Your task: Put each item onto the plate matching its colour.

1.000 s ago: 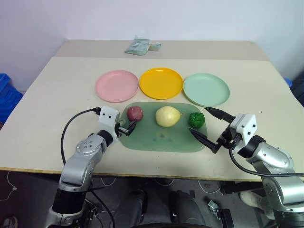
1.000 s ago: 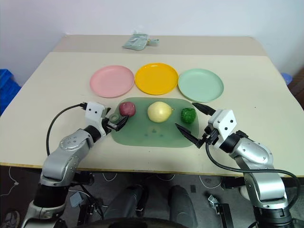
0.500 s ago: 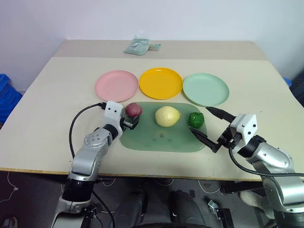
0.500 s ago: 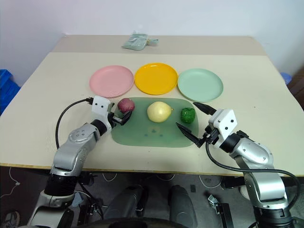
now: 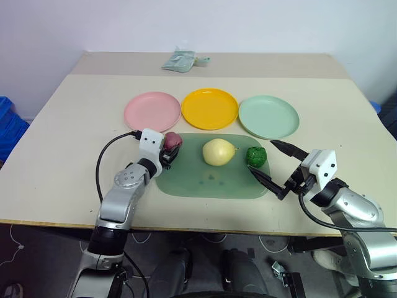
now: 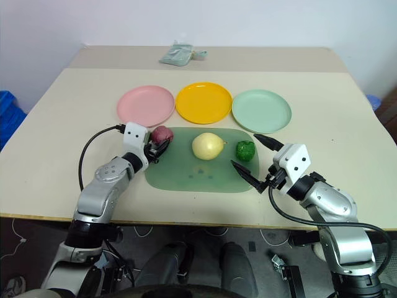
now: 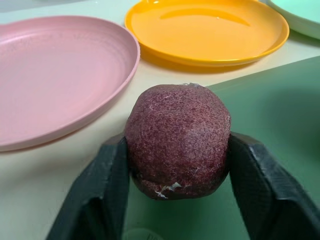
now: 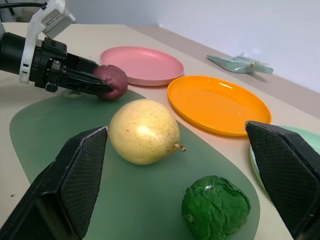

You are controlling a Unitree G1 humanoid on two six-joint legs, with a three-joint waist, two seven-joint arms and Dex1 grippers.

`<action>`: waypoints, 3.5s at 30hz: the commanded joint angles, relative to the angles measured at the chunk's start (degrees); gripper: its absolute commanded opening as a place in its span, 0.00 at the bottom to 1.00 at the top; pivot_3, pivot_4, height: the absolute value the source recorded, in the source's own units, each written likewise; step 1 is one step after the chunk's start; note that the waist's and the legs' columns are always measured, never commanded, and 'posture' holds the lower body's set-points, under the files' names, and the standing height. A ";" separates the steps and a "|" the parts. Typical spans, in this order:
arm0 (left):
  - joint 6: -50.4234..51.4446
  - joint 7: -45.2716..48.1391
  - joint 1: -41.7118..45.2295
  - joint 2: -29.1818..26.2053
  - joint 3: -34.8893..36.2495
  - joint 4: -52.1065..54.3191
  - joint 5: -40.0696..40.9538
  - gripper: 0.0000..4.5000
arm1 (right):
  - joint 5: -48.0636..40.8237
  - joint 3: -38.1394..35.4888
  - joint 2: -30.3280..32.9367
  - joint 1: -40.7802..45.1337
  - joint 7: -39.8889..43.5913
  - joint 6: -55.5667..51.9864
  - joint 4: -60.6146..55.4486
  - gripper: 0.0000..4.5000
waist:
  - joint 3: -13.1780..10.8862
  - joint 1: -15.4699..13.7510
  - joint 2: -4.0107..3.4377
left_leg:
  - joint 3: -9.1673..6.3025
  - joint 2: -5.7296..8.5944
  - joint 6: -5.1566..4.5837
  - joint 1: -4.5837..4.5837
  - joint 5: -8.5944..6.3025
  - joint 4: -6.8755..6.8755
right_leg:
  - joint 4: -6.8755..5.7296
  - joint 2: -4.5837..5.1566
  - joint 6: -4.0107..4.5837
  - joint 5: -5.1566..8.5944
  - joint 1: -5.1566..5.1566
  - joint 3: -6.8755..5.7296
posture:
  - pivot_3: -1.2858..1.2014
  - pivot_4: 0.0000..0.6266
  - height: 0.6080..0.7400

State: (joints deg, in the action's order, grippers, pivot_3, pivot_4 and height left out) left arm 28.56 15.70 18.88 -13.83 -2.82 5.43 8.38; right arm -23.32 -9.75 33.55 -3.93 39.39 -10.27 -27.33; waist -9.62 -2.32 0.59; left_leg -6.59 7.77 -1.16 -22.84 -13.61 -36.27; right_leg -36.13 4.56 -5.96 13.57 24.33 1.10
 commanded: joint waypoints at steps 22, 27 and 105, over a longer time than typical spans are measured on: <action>-2.61 -13.21 13.14 5.36 9.75 -8.19 -0.06 0.49 | -0.88 5.70 -2.59 13.54 2.69 1.03 3.70 1.00 | 0.00 0.00 0.03 | 0.00 0.01 -0.02 -0.01 0.03 -0.13 | -0.01 -0.04 -0.06 -0.06 -0.04 -0.04 | 0.52 0.24 1.00; -7.38 -16.90 17.97 6.54 9.84 -17.87 -2.17 0.49 | -0.53 6.84 -3.59 15.24 3.25 1.44 5.57 1.00 | -0.01 0.00 0.05 | 0.00 0.01 -0.02 -0.04 0.04 -0.12 | -0.02 -0.04 -0.07 -0.07 0.00 -0.04 | 0.52 0.24 1.00; -19.26 11.40 12.94 -0.87 9.22 -10.20 9.92 0.99 | 5.65 8.17 -6.92 12.48 -12.47 -13.12 -0.61 1.00 | 0.02 0.50 -0.01 | 0.02 -0.06 -0.06 -0.23 0.04 -0.54 | -0.13 -0.16 -0.02 -0.38 0.12 -0.01 | 0.52 0.24 1.00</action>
State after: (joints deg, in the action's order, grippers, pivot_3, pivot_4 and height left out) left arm 11.84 24.46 32.06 -13.84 4.09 -7.44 16.11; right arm -18.42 -1.92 26.85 7.69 27.62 -23.32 -26.60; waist -9.60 -1.82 0.57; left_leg -6.56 7.70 -1.21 -23.07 -13.57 -36.79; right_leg -36.25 4.40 -5.98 13.19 24.46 1.09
